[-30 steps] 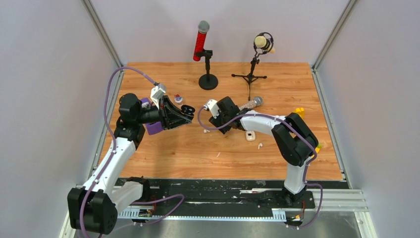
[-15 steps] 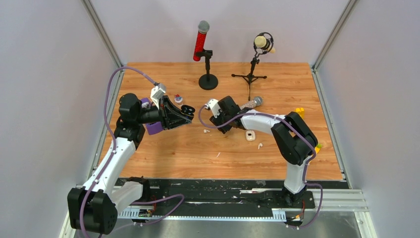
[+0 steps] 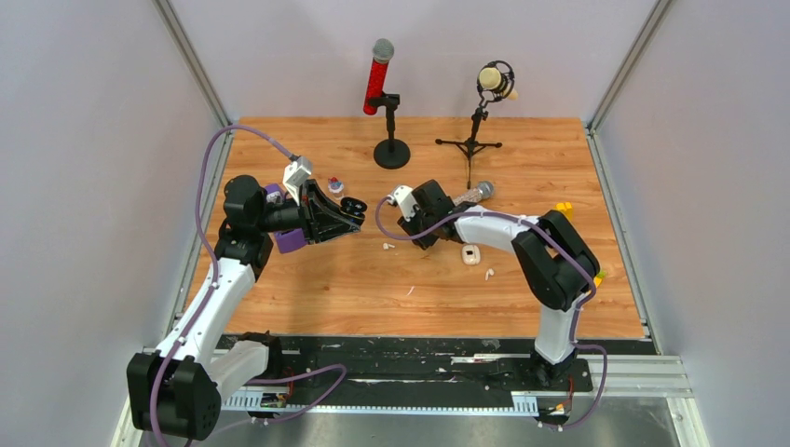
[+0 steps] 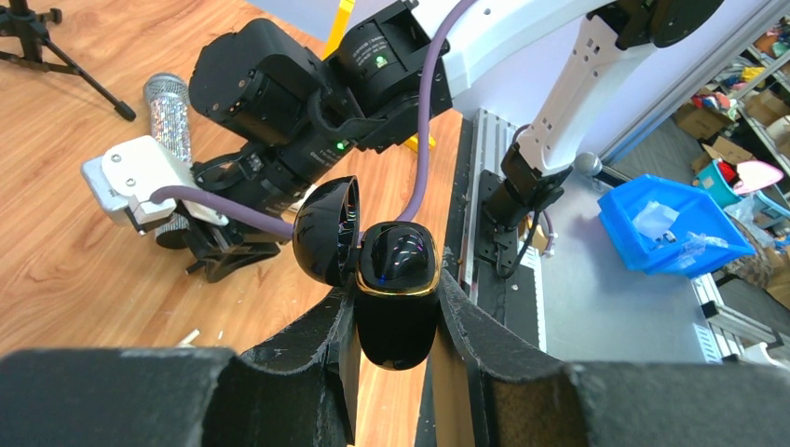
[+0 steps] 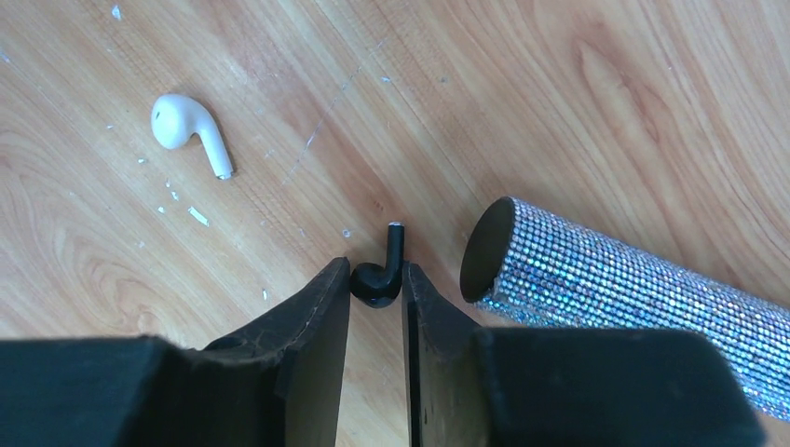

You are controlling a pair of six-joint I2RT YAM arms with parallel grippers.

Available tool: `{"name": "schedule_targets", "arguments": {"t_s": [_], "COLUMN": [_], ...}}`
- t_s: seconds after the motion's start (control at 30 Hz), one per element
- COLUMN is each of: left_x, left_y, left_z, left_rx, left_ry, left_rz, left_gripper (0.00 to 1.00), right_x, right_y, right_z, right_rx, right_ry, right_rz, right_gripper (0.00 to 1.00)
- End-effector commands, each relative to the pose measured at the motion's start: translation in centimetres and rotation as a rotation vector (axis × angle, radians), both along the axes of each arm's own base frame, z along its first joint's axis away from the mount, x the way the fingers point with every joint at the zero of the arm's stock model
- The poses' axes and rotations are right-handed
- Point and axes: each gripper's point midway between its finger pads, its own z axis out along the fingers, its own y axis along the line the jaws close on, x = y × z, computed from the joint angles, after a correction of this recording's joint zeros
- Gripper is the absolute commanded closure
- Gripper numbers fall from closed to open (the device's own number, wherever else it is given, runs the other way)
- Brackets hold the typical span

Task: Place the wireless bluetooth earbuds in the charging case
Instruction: Pick up the right earbud from the center of the board, then insert the right earbud into the right side groove of the charging case.

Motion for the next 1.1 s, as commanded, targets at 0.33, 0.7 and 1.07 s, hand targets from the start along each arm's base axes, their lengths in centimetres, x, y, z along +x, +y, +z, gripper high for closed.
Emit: {"name": "schedule_targets", "arguments": {"t_s": [0.33,0.7,1.07], "left_x": [-0.8,-3.5,-3.7], "left_y": [0.1,-1.4,-2.9], "left_z": [0.5,-3.3,-5.3], "left_rx": [0.003,0.152,0.294], "left_ry": [-0.068,-0.140,-0.203], "left_rz": [-0.039,-0.194,-0.271], "left_gripper": [1.00,1.00,1.00], "right_x": [-1.6,-8.8,-14.7], "right_y": [0.5,-1.7,-1.6], "right_z": [12.8,25.8,26.7], "right_rx": [0.371,0.683,0.770], "right_ry": [0.082,0.416,0.677], "right_rz": [0.081,0.216,0.312], "right_gripper": [0.77,0.78,0.79]}}
